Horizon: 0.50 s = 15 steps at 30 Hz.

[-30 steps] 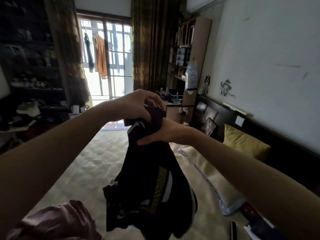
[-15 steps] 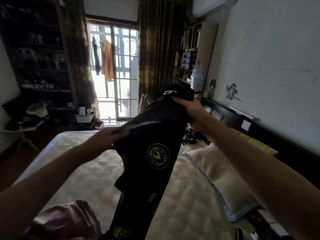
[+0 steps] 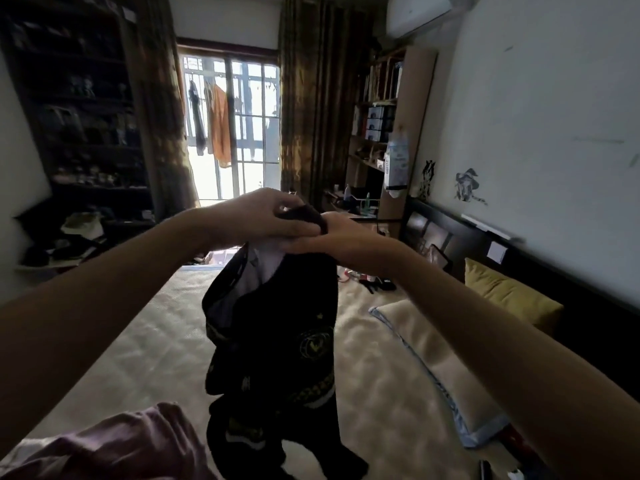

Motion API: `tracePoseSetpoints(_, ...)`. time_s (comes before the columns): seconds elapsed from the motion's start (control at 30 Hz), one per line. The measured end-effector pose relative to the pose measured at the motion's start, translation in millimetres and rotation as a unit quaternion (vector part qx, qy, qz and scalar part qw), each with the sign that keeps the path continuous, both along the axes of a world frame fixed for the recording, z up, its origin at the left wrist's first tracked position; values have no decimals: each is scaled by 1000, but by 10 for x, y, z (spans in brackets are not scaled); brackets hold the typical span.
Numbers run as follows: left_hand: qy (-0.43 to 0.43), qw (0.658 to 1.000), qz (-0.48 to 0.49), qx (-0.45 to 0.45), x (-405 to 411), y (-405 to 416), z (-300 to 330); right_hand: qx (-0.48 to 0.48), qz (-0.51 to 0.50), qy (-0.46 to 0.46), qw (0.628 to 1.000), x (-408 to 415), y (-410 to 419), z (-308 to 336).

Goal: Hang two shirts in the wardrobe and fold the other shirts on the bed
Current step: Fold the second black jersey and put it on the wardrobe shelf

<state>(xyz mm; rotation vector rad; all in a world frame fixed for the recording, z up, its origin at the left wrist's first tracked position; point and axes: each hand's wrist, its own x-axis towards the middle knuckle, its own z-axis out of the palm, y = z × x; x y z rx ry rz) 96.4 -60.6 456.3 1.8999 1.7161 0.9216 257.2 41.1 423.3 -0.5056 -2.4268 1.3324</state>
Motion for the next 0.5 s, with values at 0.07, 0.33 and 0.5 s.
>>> tracePoseSetpoints(0.07,-72,996,-22,-45,-66,-96,-33,-22,-11,13,1000,2,6,-49)
tracePoseSetpoints(0.33,-67,973,0,-220,-649,-371,-1152,-75,-129,146,978,268,374,-13)
tracePoseSetpoints(0.5,-304,942,83,-118,-659,-257,-1051,-77,-217,132,964,485,886,-253)
